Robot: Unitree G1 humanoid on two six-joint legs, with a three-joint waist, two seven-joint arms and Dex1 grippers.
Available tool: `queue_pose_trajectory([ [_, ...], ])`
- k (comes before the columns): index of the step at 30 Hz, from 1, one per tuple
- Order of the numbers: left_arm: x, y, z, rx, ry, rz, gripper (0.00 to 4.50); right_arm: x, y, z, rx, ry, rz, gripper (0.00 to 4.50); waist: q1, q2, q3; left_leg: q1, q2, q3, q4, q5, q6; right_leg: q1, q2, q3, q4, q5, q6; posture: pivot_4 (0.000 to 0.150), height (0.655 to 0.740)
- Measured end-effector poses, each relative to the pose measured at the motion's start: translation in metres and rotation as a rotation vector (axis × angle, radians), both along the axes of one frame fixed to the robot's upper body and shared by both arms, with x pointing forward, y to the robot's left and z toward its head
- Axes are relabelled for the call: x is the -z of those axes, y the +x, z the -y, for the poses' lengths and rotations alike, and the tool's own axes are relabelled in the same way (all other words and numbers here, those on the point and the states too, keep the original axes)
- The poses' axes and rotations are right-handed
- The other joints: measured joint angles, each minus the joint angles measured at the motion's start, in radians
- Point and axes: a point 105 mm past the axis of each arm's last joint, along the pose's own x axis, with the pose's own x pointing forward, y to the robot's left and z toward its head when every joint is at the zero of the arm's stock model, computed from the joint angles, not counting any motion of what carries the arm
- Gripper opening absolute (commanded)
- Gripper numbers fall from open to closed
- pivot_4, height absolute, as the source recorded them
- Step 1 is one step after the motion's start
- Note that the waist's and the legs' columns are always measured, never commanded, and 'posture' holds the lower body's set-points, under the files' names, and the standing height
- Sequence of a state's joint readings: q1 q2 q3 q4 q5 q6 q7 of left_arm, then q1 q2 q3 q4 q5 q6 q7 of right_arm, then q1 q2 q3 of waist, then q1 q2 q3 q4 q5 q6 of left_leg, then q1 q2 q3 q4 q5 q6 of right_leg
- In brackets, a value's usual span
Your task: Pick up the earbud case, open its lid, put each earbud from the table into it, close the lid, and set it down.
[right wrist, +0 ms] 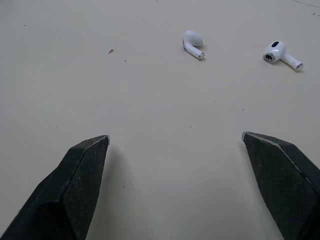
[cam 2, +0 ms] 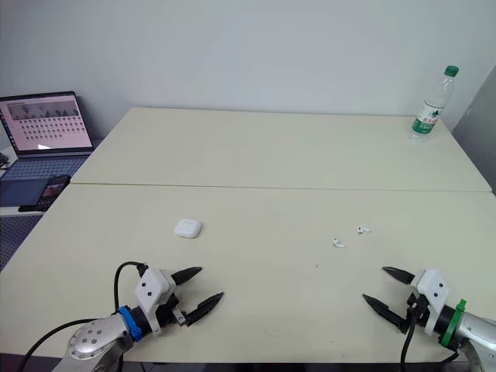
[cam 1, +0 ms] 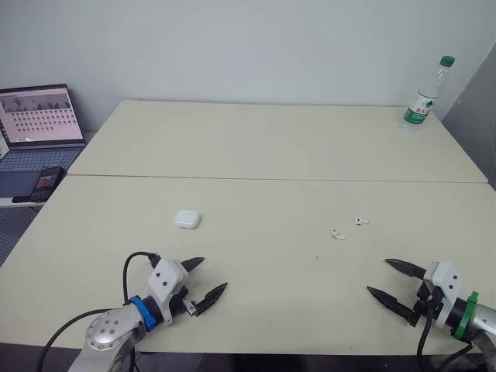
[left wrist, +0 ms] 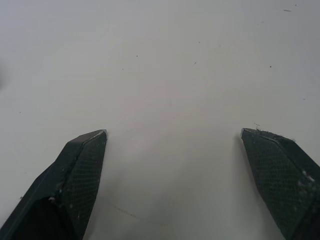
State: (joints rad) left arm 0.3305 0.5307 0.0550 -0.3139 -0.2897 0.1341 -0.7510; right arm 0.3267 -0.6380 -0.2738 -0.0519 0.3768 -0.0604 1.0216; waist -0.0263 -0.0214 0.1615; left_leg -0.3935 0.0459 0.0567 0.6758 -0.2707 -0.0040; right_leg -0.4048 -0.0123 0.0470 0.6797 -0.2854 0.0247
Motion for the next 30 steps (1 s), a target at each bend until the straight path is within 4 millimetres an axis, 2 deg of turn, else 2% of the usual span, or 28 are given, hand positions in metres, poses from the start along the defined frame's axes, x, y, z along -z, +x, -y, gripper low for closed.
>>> queue_pose_trajectory([
  [23, -0.002, 0.001, -0.005, -0.058, -0.032, 0.010, 4.50, 0.002, -0.003, -0.002, -0.023, 0.022, 0.014, 4.46, 0.000, 0.000, 0.000, 0.000, 0.000, 0.000, 0.000, 0.000, 0.000, 0.000, 0.000, 0.000, 0.000, 0.000, 0.000, 0.150, 0.7362],
  [27, -0.006, 0.008, -0.010, -0.133, -0.055, 0.044, 4.50, -0.003, -0.002, -0.007, -0.052, 0.060, 0.028, 4.46, 0.000, 0.000, 0.000, 0.000, 0.000, 0.000, 0.000, 0.000, 0.000, 0.000, 0.000, 0.000, 0.000, 0.000, 0.000, 0.150, 0.7362],
  [30, -0.021, 0.025, -0.018, -0.215, -0.073, 0.122, 4.50, -0.014, 0.001, -0.019, -0.104, 0.092, 0.060, 4.46, 0.000, -0.001, 0.000, 0.000, 0.000, -0.001, 0.000, 0.000, 0.000, 0.000, 0.000, -0.001, 0.000, 0.001, 0.001, 0.150, 0.7362],
])
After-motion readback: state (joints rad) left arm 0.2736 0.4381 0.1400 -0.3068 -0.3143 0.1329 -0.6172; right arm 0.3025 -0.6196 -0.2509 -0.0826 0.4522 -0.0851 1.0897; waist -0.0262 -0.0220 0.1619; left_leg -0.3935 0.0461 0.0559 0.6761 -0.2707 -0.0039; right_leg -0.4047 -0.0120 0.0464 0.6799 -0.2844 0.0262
